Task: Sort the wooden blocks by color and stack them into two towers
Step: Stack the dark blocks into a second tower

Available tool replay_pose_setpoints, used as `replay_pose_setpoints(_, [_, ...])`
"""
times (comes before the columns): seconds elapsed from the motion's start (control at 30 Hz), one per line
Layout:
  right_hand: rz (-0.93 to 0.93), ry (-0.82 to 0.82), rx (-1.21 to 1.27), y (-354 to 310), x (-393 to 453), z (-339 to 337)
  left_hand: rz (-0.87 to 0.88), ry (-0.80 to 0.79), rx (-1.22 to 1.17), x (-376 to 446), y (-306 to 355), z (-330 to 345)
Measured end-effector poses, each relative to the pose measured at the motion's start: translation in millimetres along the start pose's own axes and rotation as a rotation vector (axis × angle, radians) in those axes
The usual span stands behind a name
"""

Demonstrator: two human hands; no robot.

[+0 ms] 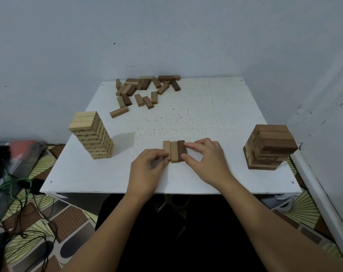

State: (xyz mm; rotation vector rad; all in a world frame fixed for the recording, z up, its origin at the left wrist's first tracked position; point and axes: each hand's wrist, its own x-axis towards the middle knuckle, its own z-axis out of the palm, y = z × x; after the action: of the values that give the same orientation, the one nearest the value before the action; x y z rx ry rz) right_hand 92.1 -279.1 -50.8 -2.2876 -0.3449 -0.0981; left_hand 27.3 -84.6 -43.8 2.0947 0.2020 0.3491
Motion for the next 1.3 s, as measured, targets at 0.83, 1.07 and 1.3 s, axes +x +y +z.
replay_pose_setpoints(0.83, [-0.025,0.011,0.045,1.2,-3.8,0.3,-0.019,-0.005,-0.008,-3.6,1.1,-3.3])
replay_pose_setpoints(1.07, [-0.017,0.015,0.063,1.9,-3.2,1.5,-0.017,0.002,0.012,-3.8,1.6,-2.6])
replay_pose_setpoints(1.3, [-0.005,0.003,0.069,-0.6,-4.0,0.2,-0.025,0.009,0.022,-4.1,3.6,-2.1])
